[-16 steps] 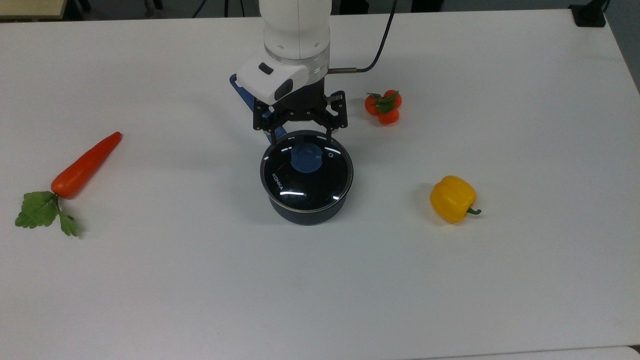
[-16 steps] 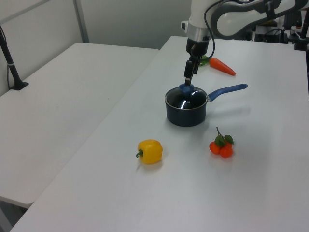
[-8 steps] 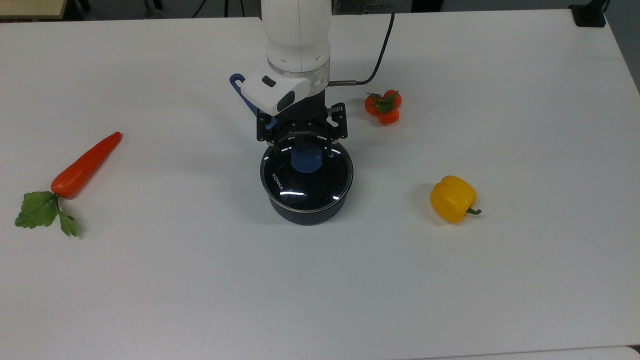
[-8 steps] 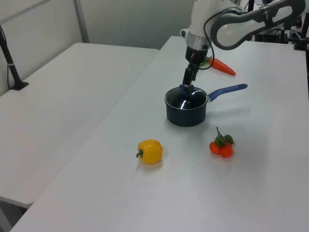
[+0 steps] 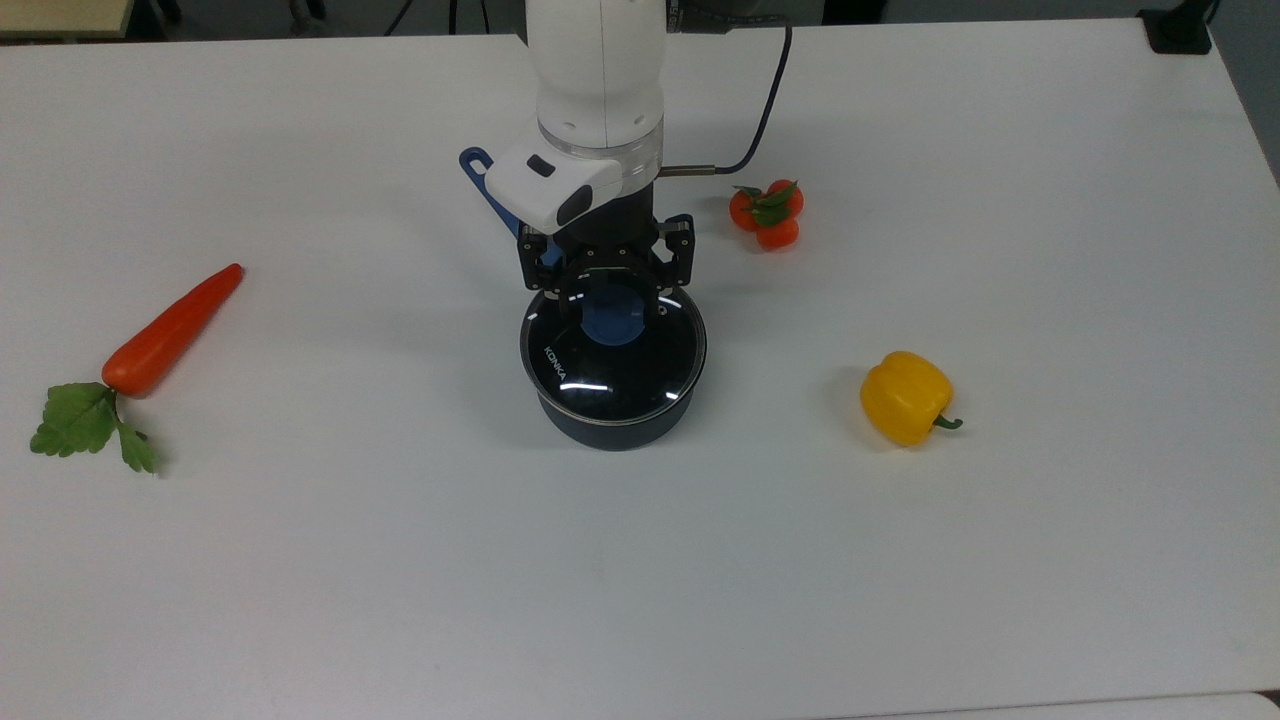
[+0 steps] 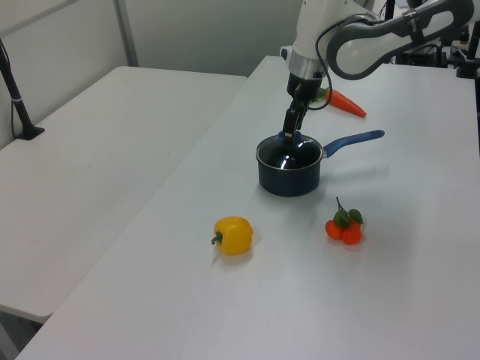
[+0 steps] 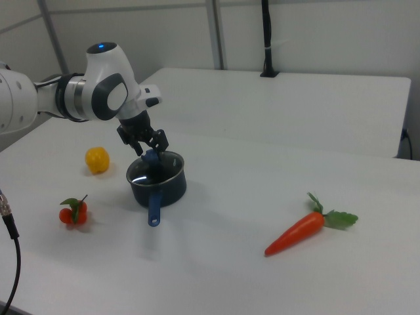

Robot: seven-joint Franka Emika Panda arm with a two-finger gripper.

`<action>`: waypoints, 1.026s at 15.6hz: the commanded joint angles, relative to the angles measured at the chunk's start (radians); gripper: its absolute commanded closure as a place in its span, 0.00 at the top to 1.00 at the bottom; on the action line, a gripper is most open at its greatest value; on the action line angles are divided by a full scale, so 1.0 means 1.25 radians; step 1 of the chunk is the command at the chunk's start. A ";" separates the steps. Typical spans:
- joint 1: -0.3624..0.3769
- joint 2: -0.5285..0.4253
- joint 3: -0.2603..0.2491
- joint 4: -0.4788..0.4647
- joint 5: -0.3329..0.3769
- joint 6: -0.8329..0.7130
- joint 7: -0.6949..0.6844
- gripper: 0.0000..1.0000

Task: Open lid
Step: 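Lower the open gripper around the blue lid knob and close it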

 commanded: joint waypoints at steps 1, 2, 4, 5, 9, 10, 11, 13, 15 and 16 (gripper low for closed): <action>0.002 -0.003 0.001 -0.022 0.012 0.034 0.020 0.81; 0.002 -0.003 0.001 -0.022 0.012 0.033 0.021 0.81; 0.002 -0.003 0.001 -0.022 0.012 0.033 0.021 0.78; 0.002 -0.003 0.001 -0.019 0.012 0.033 0.021 0.77; 0.002 -0.005 0.001 -0.018 0.012 0.033 0.021 0.52; 0.002 -0.005 0.001 -0.018 0.012 0.030 0.021 0.47; 0.003 -0.008 0.001 -0.017 0.012 0.029 0.021 0.43; 0.003 -0.018 0.001 -0.016 0.012 0.020 0.023 0.38; 0.013 -0.038 0.002 -0.017 0.012 0.013 0.024 0.37; 0.013 -0.048 0.002 -0.016 0.012 -0.008 0.024 0.36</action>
